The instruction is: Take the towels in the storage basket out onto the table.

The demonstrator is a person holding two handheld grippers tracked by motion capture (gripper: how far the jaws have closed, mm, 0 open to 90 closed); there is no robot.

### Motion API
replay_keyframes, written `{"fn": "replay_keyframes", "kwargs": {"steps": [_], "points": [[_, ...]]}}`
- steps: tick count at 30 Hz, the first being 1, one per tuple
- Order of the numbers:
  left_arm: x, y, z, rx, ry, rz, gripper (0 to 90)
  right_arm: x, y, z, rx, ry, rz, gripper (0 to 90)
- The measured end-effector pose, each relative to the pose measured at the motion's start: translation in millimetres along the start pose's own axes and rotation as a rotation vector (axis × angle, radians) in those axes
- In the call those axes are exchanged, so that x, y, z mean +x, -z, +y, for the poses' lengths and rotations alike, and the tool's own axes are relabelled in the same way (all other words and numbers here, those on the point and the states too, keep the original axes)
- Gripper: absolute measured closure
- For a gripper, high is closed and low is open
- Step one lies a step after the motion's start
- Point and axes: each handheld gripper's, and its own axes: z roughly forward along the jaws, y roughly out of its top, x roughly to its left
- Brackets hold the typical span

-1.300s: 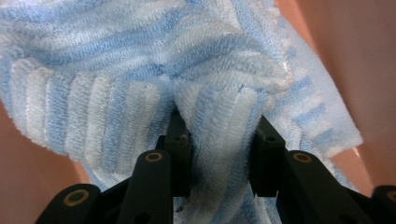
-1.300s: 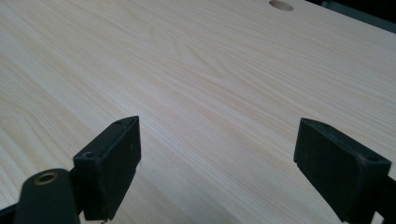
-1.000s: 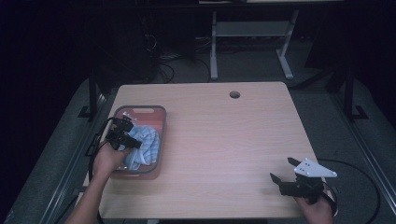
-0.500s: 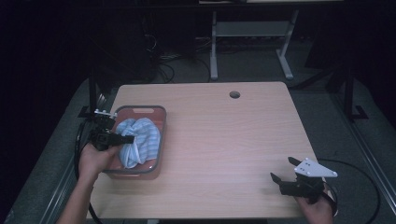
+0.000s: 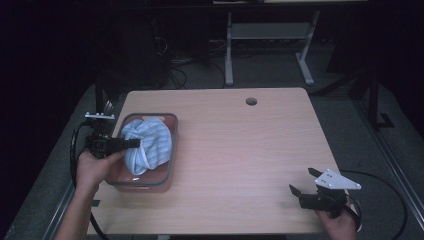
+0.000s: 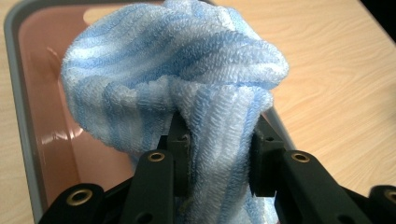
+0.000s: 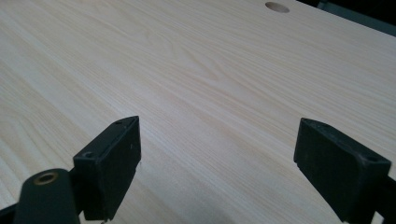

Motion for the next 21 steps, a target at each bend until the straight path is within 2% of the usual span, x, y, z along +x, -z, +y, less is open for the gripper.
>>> {"fn": "replay_keyframes", "kwargs": {"steps": [21], "points": [[-3.7, 31.8, 13.5, -0.101, 0.021, -0.037, 66.4, 0.4, -1.3, 0.5, 0.006, -0.003, 0.000, 14.3]]}}
